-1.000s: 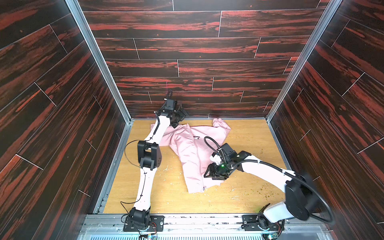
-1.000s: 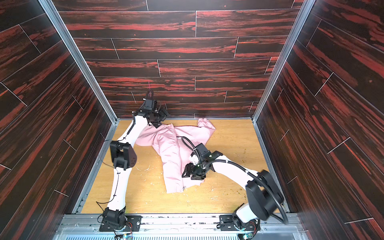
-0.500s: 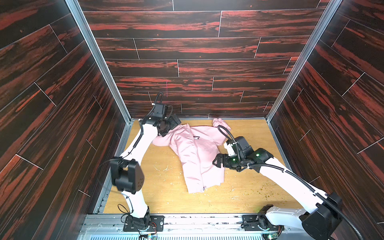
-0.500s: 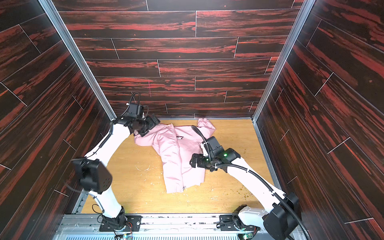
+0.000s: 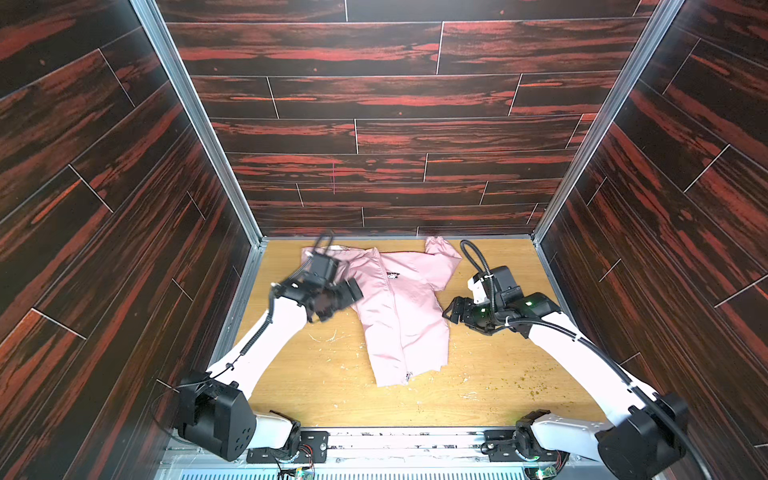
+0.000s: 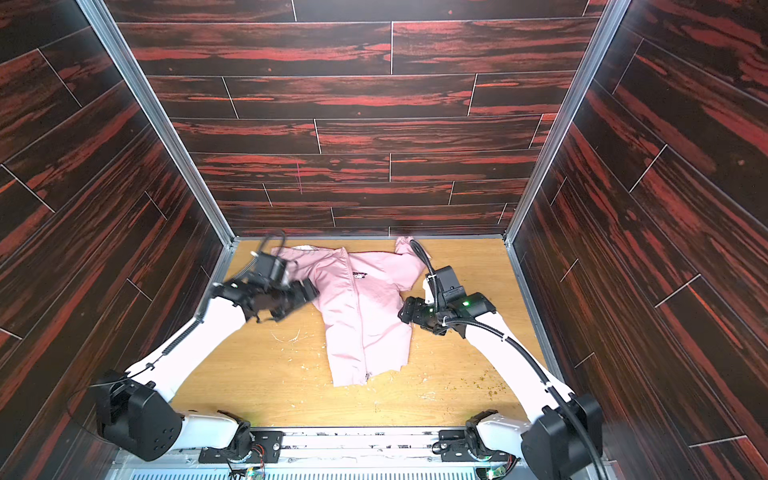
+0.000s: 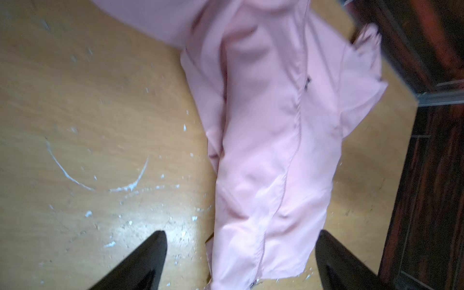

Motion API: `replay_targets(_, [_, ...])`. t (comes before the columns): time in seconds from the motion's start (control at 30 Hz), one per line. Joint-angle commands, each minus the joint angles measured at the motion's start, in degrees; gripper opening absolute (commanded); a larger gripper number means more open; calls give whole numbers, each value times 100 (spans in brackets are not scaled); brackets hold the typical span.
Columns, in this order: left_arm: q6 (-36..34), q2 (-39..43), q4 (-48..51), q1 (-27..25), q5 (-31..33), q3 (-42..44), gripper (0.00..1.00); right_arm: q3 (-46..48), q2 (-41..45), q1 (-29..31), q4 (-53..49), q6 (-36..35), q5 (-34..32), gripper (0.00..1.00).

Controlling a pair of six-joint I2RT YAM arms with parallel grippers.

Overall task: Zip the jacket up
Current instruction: 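Release both grippers and move them to the jacket's bottom hem nearest the robot, then grasp the hem on each side of the open zipper with both grippers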

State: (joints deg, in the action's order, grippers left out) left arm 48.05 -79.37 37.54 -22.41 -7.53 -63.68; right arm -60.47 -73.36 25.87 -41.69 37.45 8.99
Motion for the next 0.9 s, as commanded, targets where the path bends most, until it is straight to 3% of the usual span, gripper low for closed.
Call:
replay_targets(0.0, [566,43,-272,-432,-67,580,95,179,-405,-76,141,-34,329,81])
replay_targets(0.17, [1028,-336,-1014,-1080,-143,1074,95,385,-1054,-160,447,-85,595,82])
replay_targets(0.3, [1098,-629,-1254,-1196,-51,1165,93,615,-1475,-165,973,85,946,81])
replay_targets(0.53, [921,-942,-1265,-1169,65,1305,46,917,-2259,-161,1758,402,1373,69])
replay_targets(0.73, [872,-984,-1258,-950,103,1427,0,938,-2497,-161,1891,474,1372,35])
replay_targets(0.87, [779,-769,-1210,-621,111,1521,0,895,-2270,-217,1727,465,1190,20])
